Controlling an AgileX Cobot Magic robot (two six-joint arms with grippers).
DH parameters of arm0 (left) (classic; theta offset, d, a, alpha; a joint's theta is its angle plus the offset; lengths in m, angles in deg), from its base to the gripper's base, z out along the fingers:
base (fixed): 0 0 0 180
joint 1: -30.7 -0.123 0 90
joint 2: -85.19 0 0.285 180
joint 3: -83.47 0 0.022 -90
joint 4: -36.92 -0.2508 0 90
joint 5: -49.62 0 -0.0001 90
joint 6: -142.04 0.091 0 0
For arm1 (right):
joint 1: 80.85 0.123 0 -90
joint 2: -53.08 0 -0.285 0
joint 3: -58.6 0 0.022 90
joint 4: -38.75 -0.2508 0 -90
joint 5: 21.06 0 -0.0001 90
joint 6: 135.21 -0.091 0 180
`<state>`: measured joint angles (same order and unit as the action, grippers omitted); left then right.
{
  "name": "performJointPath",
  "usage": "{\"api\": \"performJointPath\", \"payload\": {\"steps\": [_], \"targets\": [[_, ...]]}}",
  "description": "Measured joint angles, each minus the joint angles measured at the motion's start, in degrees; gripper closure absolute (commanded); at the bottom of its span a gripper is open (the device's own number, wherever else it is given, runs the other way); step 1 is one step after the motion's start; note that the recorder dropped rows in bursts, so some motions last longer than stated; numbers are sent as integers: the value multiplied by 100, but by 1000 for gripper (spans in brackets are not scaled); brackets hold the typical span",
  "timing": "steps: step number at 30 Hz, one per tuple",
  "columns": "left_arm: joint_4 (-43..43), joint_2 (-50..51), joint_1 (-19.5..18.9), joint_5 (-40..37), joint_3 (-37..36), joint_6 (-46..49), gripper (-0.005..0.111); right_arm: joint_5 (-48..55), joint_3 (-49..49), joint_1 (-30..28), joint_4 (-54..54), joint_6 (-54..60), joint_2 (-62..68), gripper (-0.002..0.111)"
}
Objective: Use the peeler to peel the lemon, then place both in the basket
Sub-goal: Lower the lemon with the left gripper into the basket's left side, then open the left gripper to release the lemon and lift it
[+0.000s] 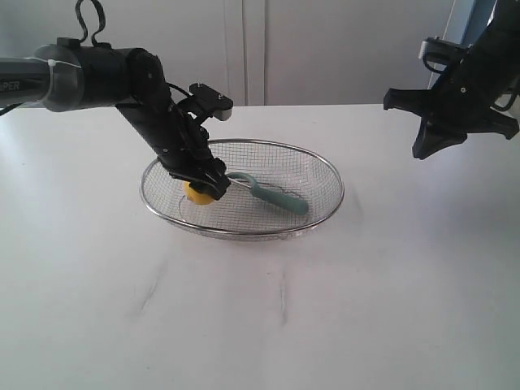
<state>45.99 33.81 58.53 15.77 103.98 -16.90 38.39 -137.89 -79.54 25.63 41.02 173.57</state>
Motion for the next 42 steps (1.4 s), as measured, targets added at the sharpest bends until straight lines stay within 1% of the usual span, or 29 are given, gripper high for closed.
{"api": "performJointPath", "payload": {"steps": [10, 42], "targets": [[-110, 192, 0, 241, 0, 0, 107, -41, 0, 0, 0, 0, 0, 108], [-266, 192, 0, 288, 0, 0, 107, -68, 0, 0, 0, 0, 0, 108]]}}
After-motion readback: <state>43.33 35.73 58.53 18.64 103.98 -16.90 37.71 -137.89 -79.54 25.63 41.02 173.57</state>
